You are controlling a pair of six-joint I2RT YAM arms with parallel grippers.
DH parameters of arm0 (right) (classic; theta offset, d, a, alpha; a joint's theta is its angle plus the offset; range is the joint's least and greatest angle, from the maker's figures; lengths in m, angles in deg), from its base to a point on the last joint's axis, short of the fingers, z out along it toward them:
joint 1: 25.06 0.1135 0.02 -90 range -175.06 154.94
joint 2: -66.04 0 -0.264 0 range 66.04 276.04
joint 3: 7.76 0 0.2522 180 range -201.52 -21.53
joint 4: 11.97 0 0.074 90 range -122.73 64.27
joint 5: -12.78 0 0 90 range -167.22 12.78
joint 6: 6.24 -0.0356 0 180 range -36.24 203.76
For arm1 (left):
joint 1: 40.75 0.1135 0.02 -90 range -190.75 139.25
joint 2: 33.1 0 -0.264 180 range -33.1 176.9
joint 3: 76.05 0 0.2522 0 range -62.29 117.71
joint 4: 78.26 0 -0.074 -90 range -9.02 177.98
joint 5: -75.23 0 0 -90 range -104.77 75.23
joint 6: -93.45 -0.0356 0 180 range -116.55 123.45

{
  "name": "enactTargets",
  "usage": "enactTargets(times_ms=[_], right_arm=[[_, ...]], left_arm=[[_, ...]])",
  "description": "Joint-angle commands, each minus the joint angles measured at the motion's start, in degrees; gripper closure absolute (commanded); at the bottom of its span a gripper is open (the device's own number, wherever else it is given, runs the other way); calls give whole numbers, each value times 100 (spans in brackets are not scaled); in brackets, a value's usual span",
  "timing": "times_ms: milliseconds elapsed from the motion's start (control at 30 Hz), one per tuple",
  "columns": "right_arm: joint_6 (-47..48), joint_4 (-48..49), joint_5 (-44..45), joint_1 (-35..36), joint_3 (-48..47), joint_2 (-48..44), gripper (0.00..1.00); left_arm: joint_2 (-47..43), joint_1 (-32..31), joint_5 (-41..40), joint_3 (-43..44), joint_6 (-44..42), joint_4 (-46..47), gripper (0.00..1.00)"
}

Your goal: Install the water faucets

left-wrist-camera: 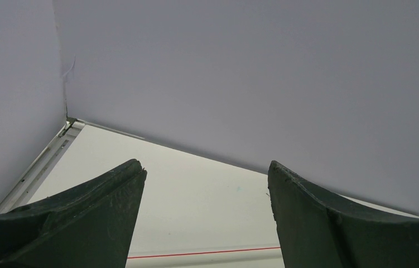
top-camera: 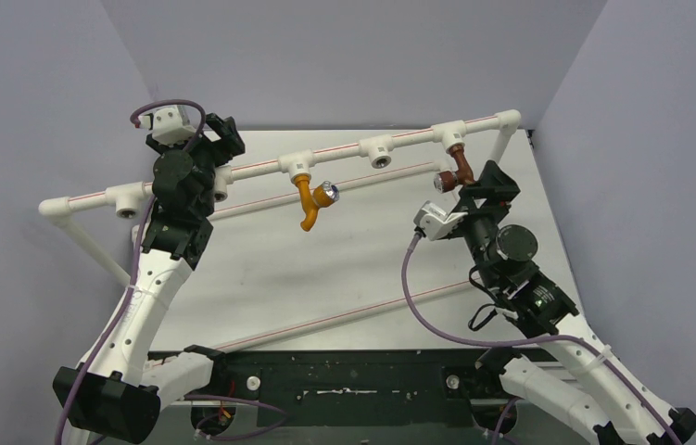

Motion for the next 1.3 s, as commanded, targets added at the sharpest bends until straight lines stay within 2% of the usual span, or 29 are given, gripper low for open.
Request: enactTargets(times_ms=[0, 133, 267, 333, 467, 500, 633, 900, 1267], right_arm=[[454, 1254, 188, 36, -91, 246, 11], [380, 1603, 303, 29, -94, 465, 17], [102, 1824, 265, -24, -55, 598, 34], [-32, 1996, 235, -80, 34, 630, 48], [-644, 2207, 237, -192, 62, 706, 95], [-835, 2254, 252, -222, 62, 719, 100], [-1842, 2506, 245, -253, 119, 699, 100], [-4428, 3207, 451, -262, 313, 599, 100], [-7961, 2788, 1055, -310, -44, 732, 100]], left_arm=[[287, -84, 246, -436, 7, -1425, 22], [287, -84, 254, -433, 8, -1422, 22], [287, -84, 272, -433, 15, -1424, 22], [287, -84, 281, -427, 17, -1429, 22], [283, -84, 289, -424, 20, -1428, 22], [286, -84, 288, -425, 25, -1425, 22], [279, -84, 290, -426, 26, -1425, 22], [289, -84, 275, -434, 26, -1429, 22], [261, -84, 273, -432, 9, -1424, 22]])
